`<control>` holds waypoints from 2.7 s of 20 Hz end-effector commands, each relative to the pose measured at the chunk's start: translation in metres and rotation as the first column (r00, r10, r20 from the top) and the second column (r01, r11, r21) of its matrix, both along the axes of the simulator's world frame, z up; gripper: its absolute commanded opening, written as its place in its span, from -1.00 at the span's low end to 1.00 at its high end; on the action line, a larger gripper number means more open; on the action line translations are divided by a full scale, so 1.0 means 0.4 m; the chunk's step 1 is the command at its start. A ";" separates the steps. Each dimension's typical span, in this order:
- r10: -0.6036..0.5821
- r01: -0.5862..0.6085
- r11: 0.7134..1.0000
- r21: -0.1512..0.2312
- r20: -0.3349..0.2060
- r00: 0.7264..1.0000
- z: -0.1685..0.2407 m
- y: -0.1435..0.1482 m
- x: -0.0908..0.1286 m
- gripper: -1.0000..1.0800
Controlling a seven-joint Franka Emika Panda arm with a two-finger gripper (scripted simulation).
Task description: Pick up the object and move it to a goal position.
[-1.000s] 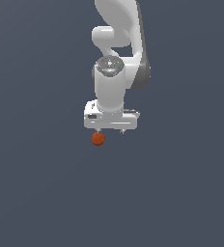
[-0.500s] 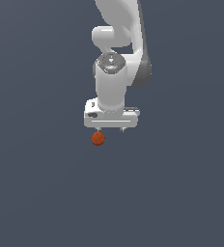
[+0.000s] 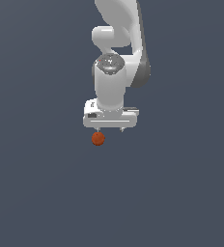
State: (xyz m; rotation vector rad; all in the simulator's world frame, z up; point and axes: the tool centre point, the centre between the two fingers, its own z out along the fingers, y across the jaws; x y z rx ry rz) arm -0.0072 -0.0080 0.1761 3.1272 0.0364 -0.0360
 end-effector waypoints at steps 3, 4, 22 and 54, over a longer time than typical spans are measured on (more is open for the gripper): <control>0.031 -0.031 1.000 0.002 0.001 1.000 -0.019 -0.016 -0.007 0.92; 0.041 -0.041 0.999 0.003 0.002 0.999 -0.025 -0.021 -0.009 0.92; 0.298 -0.298 0.955 0.014 0.019 0.955 -0.172 -0.143 -0.087 0.92; 0.345 -0.345 0.938 0.014 0.023 0.938 -0.323 -0.164 -0.106 -1.00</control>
